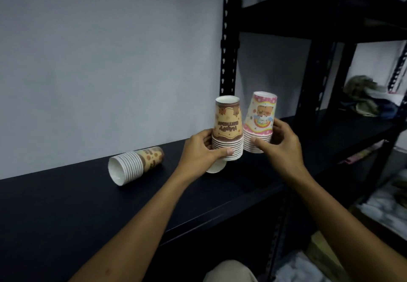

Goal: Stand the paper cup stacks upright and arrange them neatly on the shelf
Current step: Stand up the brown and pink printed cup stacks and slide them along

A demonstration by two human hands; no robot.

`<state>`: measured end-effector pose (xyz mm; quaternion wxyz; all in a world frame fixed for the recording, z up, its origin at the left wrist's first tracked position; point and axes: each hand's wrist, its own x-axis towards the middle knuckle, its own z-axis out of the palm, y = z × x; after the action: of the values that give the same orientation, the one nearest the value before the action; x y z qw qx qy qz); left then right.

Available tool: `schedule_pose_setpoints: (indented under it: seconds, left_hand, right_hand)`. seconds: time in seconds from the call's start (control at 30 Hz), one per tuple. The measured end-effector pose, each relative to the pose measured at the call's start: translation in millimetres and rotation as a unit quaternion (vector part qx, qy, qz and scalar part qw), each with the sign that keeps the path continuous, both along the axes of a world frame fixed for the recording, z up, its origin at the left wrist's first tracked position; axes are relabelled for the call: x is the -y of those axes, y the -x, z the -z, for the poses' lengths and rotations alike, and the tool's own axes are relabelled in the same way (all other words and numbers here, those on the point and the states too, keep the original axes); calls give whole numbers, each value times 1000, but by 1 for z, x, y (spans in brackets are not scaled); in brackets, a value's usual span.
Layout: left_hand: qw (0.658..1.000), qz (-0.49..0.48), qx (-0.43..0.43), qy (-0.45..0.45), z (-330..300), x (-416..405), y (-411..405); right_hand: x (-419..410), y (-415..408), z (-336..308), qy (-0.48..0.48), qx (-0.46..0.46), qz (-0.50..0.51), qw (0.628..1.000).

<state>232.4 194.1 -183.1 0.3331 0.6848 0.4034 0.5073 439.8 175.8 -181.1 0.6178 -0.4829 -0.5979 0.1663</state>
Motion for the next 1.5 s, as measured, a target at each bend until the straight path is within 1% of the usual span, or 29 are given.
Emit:
schedule_pose_setpoints:
  seconds: [0.13,0.27,0.47,0.6,0.67,0.77,0.83,0.9,1.03,1.13,1.23,1.33,1.5]
  left_hand:
    - [999,43,-28,7,18,-12,-35]
    - [998,46,-52,12,33,-29,-49]
    - [996,28,-78,21,50,-54,-36]
    - [995,1,-85,51,66,-73,-17]
    - [995,-1,-82,64,67,-79,-13]
    - [992,7,-107,72,63,-90,-14]
    - [991,18,-115,71,63,-96,-13]
    - [992,24,-103,69,66,-100,-12]
    - [994,3,-91,59,68,-107,-12]
    - [992,-32,-116,47,70,-114,-13]
    - [987,-48,-145,51,70,-122,-13]
    - [987,-58,-145,39,73,-126,-14]
    - [985,-42,-167,16,78,-125,-13]
  right_hand:
    - [-8,-34,26,58,-3,26,998]
    - [-14,-39,40,68,39,37,996]
    - [-36,-34,53,104,81,46,990]
    - [-43,-29,61,122,73,44,989]
    - [-46,-27,61,124,73,40,989]
    - [-52,-20,59,129,77,31,988]
    - [-57,-15,58,131,77,26,988]
    - [-62,-11,58,132,76,27,988]
    - [-71,-5,56,140,80,32,986]
    - [-77,0,55,153,65,30,986]
    - [-79,5,58,152,42,30,987]
    - [-80,7,61,149,40,36,987]
    - [-82,6,65,147,57,40,987]
